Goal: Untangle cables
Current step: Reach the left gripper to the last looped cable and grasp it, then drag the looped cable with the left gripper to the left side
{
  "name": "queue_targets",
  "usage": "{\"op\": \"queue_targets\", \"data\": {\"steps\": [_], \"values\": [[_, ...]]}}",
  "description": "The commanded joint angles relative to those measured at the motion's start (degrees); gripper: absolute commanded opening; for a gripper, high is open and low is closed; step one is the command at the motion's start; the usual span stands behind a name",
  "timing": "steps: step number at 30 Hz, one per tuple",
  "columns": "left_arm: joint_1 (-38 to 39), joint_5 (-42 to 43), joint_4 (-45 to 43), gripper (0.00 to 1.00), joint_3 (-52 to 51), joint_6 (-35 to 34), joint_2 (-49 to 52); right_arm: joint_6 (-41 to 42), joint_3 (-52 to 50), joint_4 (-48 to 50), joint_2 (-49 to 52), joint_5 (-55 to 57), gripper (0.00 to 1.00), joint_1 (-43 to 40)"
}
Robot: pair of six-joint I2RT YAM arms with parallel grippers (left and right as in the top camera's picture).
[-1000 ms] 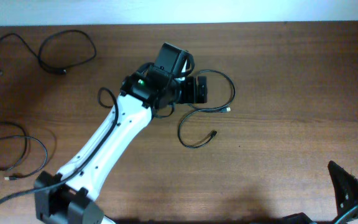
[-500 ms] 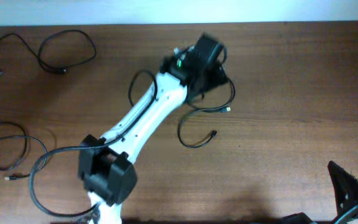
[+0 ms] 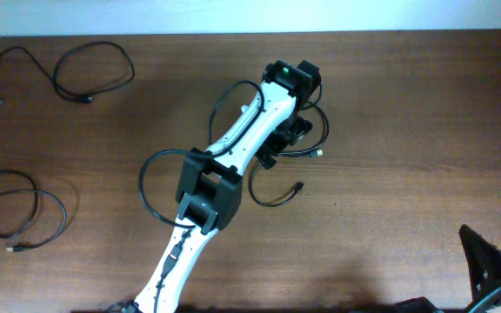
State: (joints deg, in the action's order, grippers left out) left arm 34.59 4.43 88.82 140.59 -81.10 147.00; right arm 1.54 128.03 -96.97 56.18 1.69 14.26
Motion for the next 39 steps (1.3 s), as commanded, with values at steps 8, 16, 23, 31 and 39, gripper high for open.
{"op": "queue_targets", "data": {"steps": [8, 16, 23, 31, 39], "values": [[4.7, -3.5, -4.6, 0.68, -1.9, -17.5, 5.5, 0.4, 0.0, -0.2, -0.3, 0.5, 0.98, -0.4], [5.2, -2.1, -17.5, 0.00, -17.8, -17.4, 5.5, 0.4, 0.0, -0.2, -0.3, 0.5, 0.99, -0.4], [-4.4, -23.8, 5.2, 0.00, -14.2, -8.8, -4.7, 0.4, 0.0, -0.2, -0.3, 0.5, 0.98, -0.4], [-27.2, -25.2, 7.6, 0.00, -13.8, 11.4, -22.8, 0.4, 0.0, -0.2, -0.3, 0.5, 0.98, -0.4], [-43.5, -24.2, -4.9, 0.00, -31.3, 11.6, -21.3, 0.4, 0.0, -0.2, -0.3, 0.5, 0.99, -0.4]]}}
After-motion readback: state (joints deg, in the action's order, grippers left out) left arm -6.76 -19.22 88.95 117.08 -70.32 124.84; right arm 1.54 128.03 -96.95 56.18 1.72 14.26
